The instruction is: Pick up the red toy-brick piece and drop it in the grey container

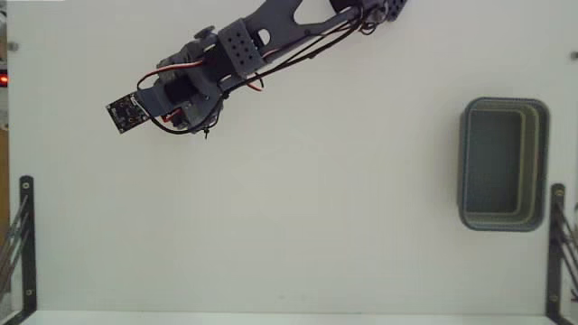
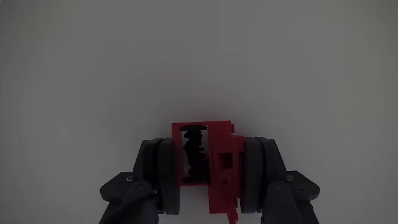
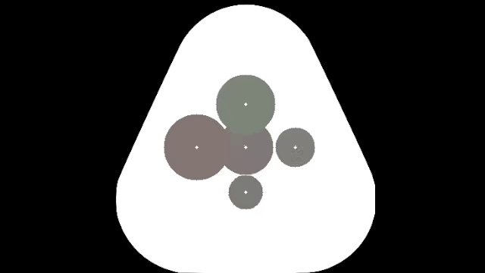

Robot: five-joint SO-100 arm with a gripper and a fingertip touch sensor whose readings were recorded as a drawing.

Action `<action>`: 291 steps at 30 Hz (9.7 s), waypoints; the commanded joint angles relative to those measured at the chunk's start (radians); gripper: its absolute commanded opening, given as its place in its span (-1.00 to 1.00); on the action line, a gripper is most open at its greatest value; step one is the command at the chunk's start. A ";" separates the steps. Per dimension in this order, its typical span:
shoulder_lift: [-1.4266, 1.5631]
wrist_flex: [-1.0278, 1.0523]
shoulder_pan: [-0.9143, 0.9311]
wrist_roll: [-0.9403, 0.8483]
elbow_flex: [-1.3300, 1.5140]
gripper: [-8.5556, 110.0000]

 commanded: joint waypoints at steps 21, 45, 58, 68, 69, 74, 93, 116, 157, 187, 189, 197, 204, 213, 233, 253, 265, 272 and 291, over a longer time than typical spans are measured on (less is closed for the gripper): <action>0.030 -0.014 0.019 0.002 0.005 -0.07; 0.051 0.252 0.019 0.002 -0.242 -0.07; 0.022 0.443 0.019 0.002 -0.461 -0.07; -0.033 0.613 0.019 0.002 -0.686 -0.07; -0.042 0.635 0.019 0.002 -0.717 -0.07; -0.093 0.743 0.019 0.002 -0.876 -0.07; -0.199 0.917 0.019 0.002 -1.155 -0.07; -0.199 0.917 0.019 0.002 -1.155 -0.07; -0.198 0.916 -0.162 0.002 -1.155 -0.07; -0.081 0.847 -0.601 0.002 -0.967 -0.07; -0.069 0.839 -0.646 0.002 -0.947 -0.07; -0.015 0.808 -0.844 0.002 -0.863 -0.07; 0.034 0.778 -1.029 0.002 -0.783 -0.07; 0.094 0.743 -1.254 0.002 -0.687 -0.07; 0.193 0.684 -1.621 0.002 -0.529 -0.07; 0.212 0.673 -1.693 0.002 -0.499 -0.07; 0.212 0.673 -1.693 0.002 -0.499 1.00; 0.212 0.673 -1.693 0.002 -0.499 1.00; 0.212 0.673 -1.693 0.002 -0.499 1.00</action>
